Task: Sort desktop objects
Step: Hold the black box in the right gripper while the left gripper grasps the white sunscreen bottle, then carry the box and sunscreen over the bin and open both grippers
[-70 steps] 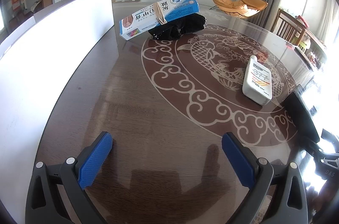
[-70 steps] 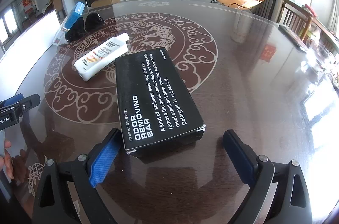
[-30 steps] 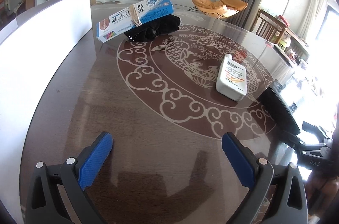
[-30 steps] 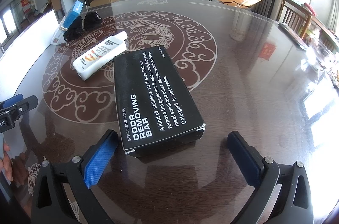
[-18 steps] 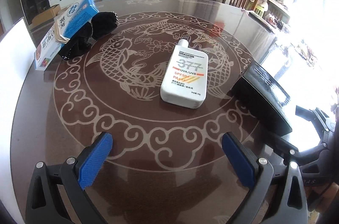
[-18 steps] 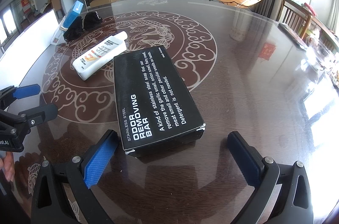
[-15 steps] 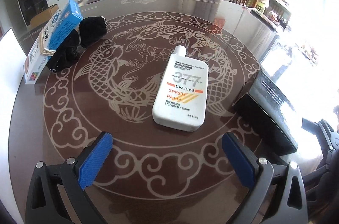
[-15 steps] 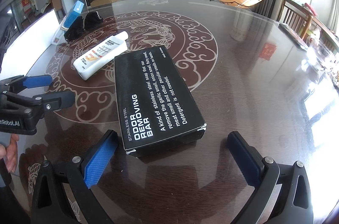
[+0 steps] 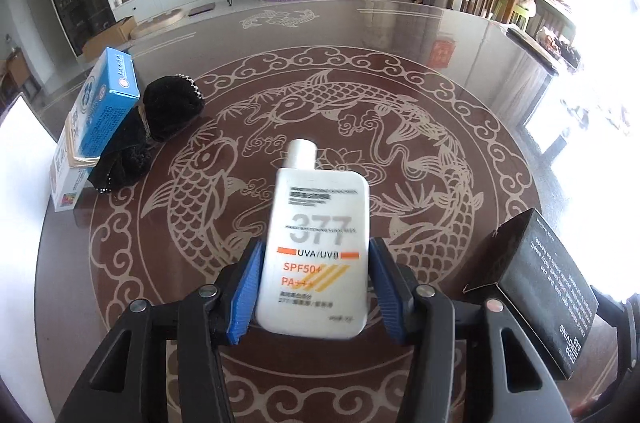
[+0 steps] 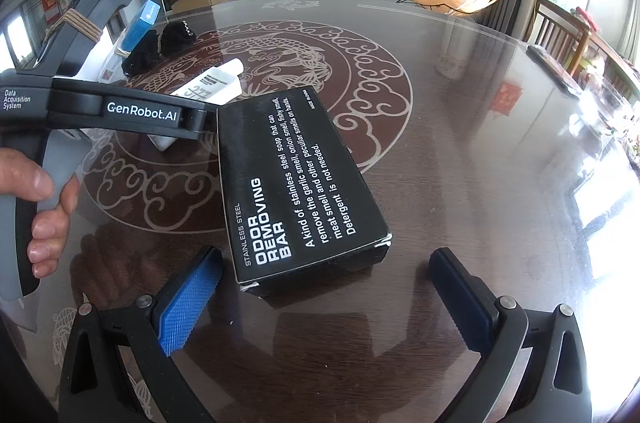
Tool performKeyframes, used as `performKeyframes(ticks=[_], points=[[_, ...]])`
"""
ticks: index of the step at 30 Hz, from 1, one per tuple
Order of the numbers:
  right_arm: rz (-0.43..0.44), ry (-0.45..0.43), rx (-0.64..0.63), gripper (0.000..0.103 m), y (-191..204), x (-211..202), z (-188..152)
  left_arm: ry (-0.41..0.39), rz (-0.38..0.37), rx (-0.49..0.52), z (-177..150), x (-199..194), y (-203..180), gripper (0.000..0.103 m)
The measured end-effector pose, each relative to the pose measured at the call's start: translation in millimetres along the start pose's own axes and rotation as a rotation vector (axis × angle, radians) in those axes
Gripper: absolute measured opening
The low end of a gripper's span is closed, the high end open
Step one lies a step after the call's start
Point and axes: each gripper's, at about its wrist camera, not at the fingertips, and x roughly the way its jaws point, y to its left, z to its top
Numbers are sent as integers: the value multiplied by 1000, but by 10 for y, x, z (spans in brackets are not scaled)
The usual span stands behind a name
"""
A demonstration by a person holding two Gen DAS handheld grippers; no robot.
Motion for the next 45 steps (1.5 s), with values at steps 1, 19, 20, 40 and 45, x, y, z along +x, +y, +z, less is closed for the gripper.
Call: performKeyframes(ticks=[1,19,20,40,45], points=[[0,0,0,103,1,1,1,-11,-25,-7,-66,-36,41,50],[112,292,-302,59,307,74,720,-252,-13,-197,-1189,-1410,904,50],[116,272,-311,59,364,-17,756,-278,-14,-215,-1197,-1513,930,50],[542,-33,-696,59,4381,-983,1515,-266,313,-657,-1956,-2561,3557,50],[505,54,-745,64,4904,-487,1268,-129,323,-733,-2109,-2213,3770,68]])
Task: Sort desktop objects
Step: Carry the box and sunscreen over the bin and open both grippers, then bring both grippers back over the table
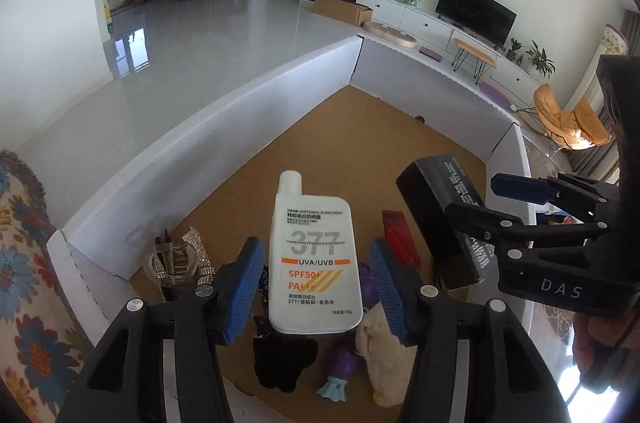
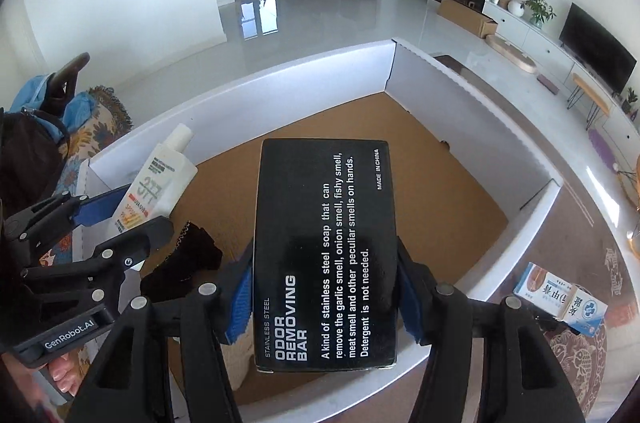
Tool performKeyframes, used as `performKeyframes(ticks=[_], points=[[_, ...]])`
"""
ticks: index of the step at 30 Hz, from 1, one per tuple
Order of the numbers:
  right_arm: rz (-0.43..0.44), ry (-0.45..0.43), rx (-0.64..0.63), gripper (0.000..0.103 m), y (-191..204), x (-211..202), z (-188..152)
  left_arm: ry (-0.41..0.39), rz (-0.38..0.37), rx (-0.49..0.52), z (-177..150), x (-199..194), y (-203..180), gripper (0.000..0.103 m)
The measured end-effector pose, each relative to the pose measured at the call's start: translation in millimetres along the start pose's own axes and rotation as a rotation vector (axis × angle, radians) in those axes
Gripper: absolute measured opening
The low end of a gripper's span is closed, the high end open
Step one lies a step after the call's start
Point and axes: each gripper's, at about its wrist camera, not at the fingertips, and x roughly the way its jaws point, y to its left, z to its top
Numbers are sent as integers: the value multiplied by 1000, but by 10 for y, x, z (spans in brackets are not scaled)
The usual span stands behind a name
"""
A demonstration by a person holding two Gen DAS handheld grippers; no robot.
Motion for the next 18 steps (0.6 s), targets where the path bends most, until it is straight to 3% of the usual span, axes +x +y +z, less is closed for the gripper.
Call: performKeyframes(ticks=[1,2,5,9,14,18], points=[[-4,12,9,67,0,69,-10,4,11,-6,-38,23,-1,80],[-6,7,22,74,-22,85,-35,-12,21,-7,-65,-2,-13,81],[20,-77,71,80,-152,-97,-157,-91,13,-8,-137,-179,-23,82],[-26,-201,97,94,-405,-520,-477,-176,-41,22,-227,-494,-346,82],[-172,-263,161,100,-901,-890,-1204,-280,-217,165,-406,-923,-1251,91],[-291,-190,268,101,-1423,-942,-2032,-303,-366,319,-824,-1126,-1977,103]])
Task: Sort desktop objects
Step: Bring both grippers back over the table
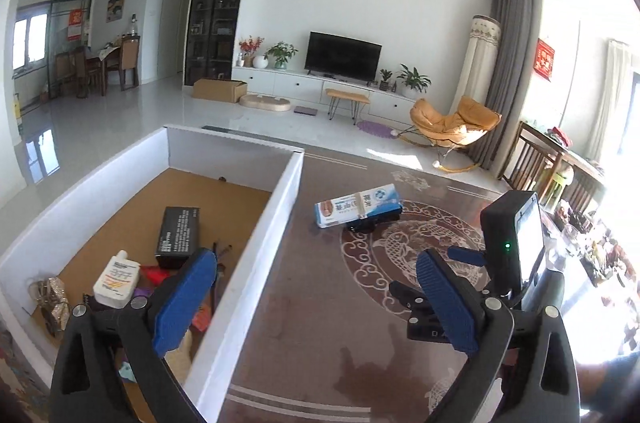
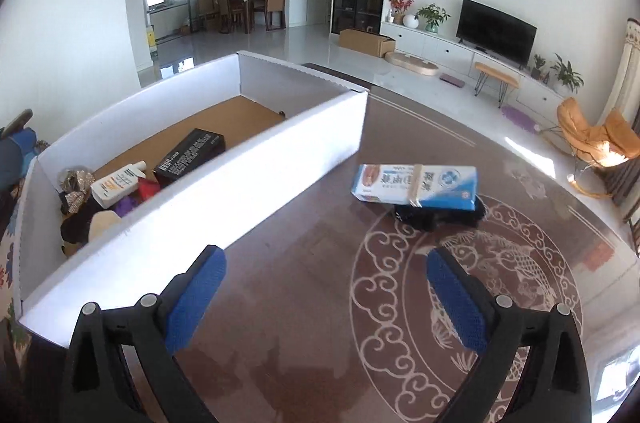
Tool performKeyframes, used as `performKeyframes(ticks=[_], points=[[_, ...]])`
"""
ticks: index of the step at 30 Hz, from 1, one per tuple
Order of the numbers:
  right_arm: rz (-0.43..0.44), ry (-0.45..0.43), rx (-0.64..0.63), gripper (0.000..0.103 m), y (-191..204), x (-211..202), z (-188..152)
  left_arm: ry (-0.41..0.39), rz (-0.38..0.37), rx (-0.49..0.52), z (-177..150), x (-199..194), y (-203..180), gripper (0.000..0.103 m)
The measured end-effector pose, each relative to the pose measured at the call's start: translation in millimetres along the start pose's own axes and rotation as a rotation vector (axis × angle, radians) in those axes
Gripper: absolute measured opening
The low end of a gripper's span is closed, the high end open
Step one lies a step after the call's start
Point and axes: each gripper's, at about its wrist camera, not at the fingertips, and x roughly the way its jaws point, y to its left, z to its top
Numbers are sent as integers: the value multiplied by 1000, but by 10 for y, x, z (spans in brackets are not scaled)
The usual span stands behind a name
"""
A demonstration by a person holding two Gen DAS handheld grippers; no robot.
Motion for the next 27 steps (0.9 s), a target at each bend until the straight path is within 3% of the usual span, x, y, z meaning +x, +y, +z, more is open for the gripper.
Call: performKeyframes(ticks=[2,5,11,18,27], points=[[-66,42,36,101,-318,-5,-366,33,-54,75,-148,134,-379,103],[-148,87,82,101,-737,-65,-866,114,-51,173,-445,464,-781,103],[-176,120,287,101,-1323,-219,-1407,278,-20,206,-919,1007,-983,103],[-178,134,298,101,-1347,-206,-1457,334,8,188,-1062,1264,-896,103],[-185,155,303,103,-1359,-157,-1498,338,4,15,-1070,1347,-569,103]])
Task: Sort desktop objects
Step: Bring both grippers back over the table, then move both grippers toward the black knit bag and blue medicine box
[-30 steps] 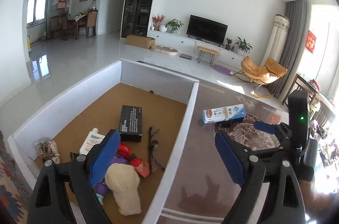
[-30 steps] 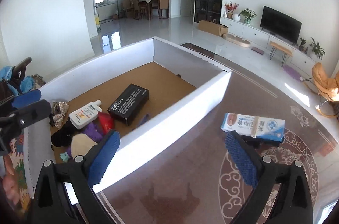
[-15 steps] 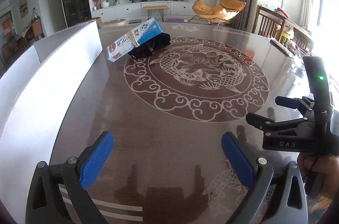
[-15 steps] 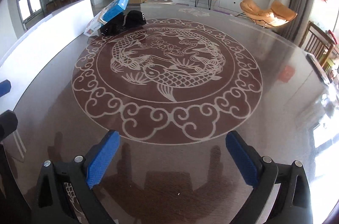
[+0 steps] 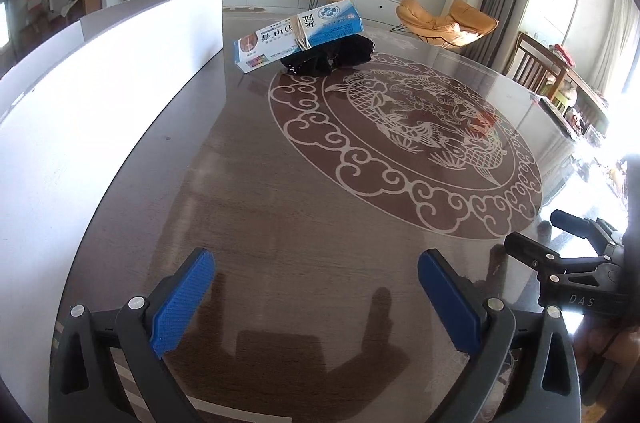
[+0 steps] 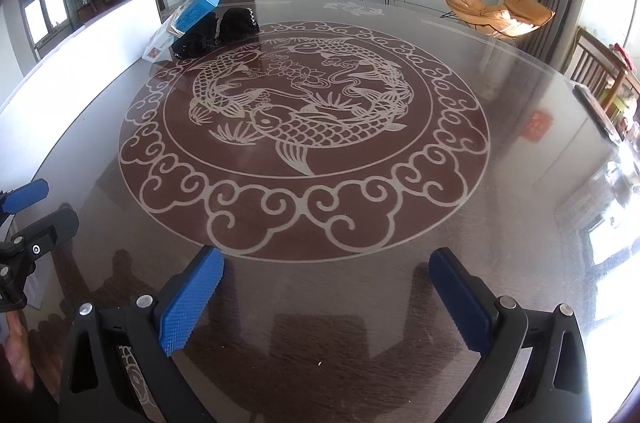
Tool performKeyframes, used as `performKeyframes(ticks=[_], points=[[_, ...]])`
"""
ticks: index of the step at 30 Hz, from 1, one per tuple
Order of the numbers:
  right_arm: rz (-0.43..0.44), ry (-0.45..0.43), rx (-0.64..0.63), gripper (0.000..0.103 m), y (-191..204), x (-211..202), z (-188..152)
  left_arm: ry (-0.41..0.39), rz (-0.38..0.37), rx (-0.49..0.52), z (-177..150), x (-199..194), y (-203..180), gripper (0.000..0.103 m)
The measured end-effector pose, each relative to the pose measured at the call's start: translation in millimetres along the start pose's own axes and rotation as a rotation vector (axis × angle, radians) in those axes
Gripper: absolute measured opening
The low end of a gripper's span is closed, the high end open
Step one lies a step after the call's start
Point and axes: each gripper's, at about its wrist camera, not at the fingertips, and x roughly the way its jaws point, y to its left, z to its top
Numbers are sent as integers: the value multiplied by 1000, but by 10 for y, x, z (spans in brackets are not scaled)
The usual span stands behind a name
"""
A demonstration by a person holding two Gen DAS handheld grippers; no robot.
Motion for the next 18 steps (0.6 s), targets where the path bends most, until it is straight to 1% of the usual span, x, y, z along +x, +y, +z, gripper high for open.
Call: performKeyframes(ticks=[5,7,12,18], points=[[8,3,7,103,-23,10,1,15,-8,-78,-23,23,143,103],[8,3,6,103,-22,17,6,13,-1,-74,-27,20,134,103],[8,3,6,103,-19,15,9,31,47,-25,-39,46,40,103],[8,3,6,103,-22,15,9,28,47,-26,-42,34,52,103]])
